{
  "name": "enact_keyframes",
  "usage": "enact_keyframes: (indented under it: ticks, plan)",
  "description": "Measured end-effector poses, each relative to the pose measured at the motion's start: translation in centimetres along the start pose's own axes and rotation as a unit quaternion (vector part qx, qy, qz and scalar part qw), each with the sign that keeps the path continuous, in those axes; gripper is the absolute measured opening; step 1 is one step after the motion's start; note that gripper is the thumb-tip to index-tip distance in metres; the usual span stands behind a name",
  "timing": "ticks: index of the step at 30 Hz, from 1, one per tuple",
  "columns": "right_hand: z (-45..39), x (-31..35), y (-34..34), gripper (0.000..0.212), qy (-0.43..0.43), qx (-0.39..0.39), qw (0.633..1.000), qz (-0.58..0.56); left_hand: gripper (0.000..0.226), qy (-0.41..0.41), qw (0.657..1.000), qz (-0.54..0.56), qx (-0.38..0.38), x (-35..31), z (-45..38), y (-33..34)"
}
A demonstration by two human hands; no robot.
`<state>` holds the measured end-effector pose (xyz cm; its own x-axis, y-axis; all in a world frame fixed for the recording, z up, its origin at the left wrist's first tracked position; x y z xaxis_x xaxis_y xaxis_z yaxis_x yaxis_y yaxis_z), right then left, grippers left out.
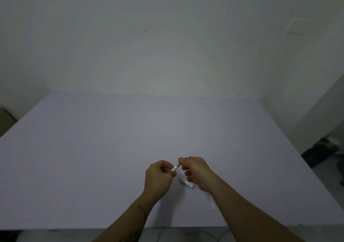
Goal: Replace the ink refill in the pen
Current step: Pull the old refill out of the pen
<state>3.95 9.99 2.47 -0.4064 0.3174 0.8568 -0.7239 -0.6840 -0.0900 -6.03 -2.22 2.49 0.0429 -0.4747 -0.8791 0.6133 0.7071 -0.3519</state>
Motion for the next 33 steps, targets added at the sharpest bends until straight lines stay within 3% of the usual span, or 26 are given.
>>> enact_keyframes:
  ticks: [8, 11, 15, 21, 26, 30, 33]
  plan:
    - [-0.11, 0.29, 0.21, 0.021, -0.009, 0.022, 1.0, -0.008, 0.017, -0.004, 1.0, 0.002, 0.007, 0.08, -0.04, 0.04]
    - [0.17, -0.15, 0.63, 0.015, 0.023, 0.04, 0.999, -0.019, 0.016, -0.003, 1.0, 0.004, 0.008, -0.04, -0.11, -0.09]
    - [-0.06, -0.01, 0.61, 0.012, -0.006, 0.017, 1.0, -0.019, 0.016, -0.002, 1.0, 0.004, 0.008, -0.03, -0.22, -0.1]
    - [-0.06, 0.15, 0.54, 0.025, -0.01, 0.016, 1.0, -0.024, 0.018, 0.003, 1.0, -0.002, 0.008, 0.13, -0.36, 0.19]
    - [-0.1, -0.16, 0.74, 0.015, 0.018, 0.044, 0.998, -0.042, 0.018, 0.007, 1.0, -0.01, 0.009, 0.02, -0.46, 0.39]
    - [-0.55, 0.08, 0.59, 0.009, -0.004, 0.006, 1.0, -0.028, 0.018, 0.005, 1.0, -0.011, 0.013, 0.22, -0.56, 0.39]
    - [-0.69, 0.25, 0.35, 0.017, -0.022, -0.008, 0.999, -0.034, 0.019, 0.005, 1.0, -0.013, 0.013, 0.31, -0.7, 0.4]
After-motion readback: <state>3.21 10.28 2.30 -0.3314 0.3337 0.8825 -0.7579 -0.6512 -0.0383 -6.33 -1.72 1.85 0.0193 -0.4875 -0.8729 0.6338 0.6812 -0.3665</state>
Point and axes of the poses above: each hand's wrist, its own z-axis away from the middle knuckle, its own y-axis out of the palm, x = y × z, the point moved 6 cm from there along -z, towards the middle knuckle, and after that the axes turned 6 degrees about -y, right-handed, at the moved point
